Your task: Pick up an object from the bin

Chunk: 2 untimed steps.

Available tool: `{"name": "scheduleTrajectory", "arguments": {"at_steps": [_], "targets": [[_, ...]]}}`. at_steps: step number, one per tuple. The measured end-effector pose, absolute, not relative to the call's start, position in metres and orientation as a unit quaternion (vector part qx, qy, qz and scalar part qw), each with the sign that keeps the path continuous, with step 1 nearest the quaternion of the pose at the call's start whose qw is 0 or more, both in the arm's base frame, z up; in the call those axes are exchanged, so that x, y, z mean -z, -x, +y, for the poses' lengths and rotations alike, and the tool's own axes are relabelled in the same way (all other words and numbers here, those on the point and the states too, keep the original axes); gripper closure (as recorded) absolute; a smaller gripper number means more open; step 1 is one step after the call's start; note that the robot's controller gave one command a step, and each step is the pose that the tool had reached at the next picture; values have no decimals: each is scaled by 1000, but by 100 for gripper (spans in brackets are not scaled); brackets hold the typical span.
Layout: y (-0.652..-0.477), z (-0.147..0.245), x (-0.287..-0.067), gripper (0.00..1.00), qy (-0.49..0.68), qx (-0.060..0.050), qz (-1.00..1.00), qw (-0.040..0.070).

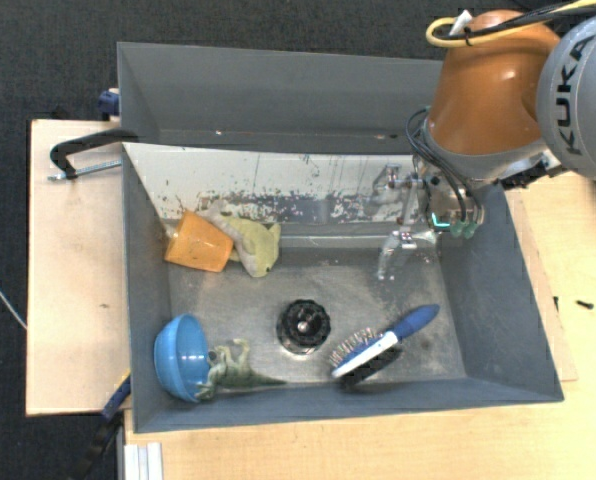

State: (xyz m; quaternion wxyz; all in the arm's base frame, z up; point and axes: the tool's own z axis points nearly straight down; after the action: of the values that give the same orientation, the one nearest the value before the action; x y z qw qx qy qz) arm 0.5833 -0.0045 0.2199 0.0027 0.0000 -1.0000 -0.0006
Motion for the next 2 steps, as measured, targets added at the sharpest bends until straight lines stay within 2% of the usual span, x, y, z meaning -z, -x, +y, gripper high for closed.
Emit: {"name": "scheduleTrajectory", "arguments": {"at_steps": [1, 2], "targets": [[-524, -43, -155, 0, -110, 0, -994, 2], [-494, -37, -71, 0, -203, 0, -979, -3]]}}
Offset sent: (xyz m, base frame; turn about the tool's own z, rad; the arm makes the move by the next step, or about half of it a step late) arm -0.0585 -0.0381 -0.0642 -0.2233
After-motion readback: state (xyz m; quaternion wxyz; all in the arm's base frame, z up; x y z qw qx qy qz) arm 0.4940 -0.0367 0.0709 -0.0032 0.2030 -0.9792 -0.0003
